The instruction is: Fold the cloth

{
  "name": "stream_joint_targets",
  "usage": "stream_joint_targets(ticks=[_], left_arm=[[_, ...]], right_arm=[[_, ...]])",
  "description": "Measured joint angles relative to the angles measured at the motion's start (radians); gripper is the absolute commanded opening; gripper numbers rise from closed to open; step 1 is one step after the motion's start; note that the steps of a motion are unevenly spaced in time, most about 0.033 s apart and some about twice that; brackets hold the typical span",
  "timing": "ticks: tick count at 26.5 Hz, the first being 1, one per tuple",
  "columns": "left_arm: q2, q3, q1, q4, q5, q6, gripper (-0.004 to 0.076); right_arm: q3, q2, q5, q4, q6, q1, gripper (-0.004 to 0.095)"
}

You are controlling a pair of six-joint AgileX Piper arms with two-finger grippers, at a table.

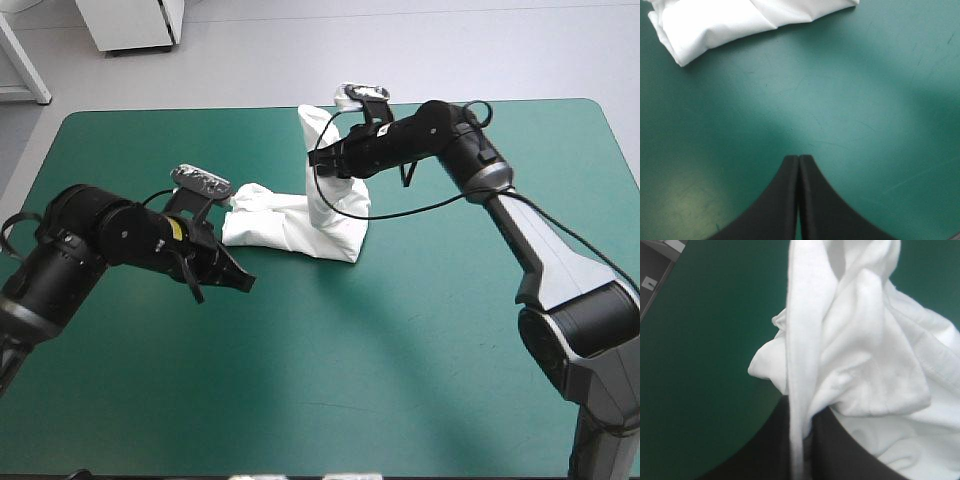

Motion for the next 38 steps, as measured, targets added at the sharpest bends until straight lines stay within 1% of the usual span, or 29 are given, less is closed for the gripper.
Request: stream_joint_targets(ticks=[5,6,7,8,9,10,13,14,16,20,24,29,32,35,38], left_arm=[[-0.136,0.114,0.000,0.000,0.001,-0.061,-0.0009],[-0.154,0.130,0.000,0.000,0.001,-0.076,-0.0009],[-0.181,0.152,0.000,-0.002,0.001,-0.095,-0.0009],[-0.203,0.174,0.000,-0.003,0.002,-0.111,-0.0009],[-0.220,0.185,0.000,-0.003,0.002,-0.124,-0.0009],[-0.240,0.193,0.000,-0.003,0.002,-0.134,-0.0009],[-0.263,0.192,0.000,-0.003,0.002,-0.140,-0.0009],[-0.269,0.192,0.000,-0.003,0.002,-0.141,-0.0009],[-0.271,0.192,0.000,-0.003,0.002,-0.151,-0.0009],[-0.271,0.197,0.000,-0.003,0.002,-0.164,-0.0009],[-0.271,0.202,0.000,-0.003,0.002,-0.167,-0.0009],[-0.271,0.202,0.000,-0.010,0.002,-0.177,-0.0009],[-0.271,0.202,0.000,-0.020,0.002,-0.185,-0.0009],[-0.271,0.202,0.000,-0.032,0.002,-0.187,-0.0009],[-0.271,0.202,0.000,-0.048,0.002,-0.187,-0.0009]], right_arm=[[-0.062,0.147,-0.074,0.017,0.000,0.077,-0.0012],[-0.071,0.169,-0.090,0.029,0.000,0.083,0.0005],[-0.087,0.197,-0.110,0.046,0.000,0.091,0.0044],[-0.106,0.232,-0.126,0.079,-0.003,0.097,0.0102],[-0.121,0.262,-0.132,0.110,-0.010,0.101,0.0200],[-0.140,0.291,-0.135,0.140,-0.029,0.107,0.0274],[-0.164,0.338,-0.138,0.198,-0.058,0.120,0.0481],[-0.170,0.349,-0.139,0.217,-0.063,0.129,0.0529],[-0.187,0.357,-0.132,0.246,-0.068,0.142,0.0512],[-0.257,0.357,-0.087,0.236,-0.054,0.148,0.0455],[-0.347,0.357,-0.013,0.146,-0.003,0.147,0.0445],[-0.449,0.357,0.152,-0.003,0.094,0.142,0.0445],[-0.487,0.357,0.250,-0.072,0.131,0.128,0.0445],[-0.508,0.352,0.299,-0.119,0.158,0.109,0.0445],[-0.512,0.334,0.311,-0.166,0.192,0.087,0.0445]])
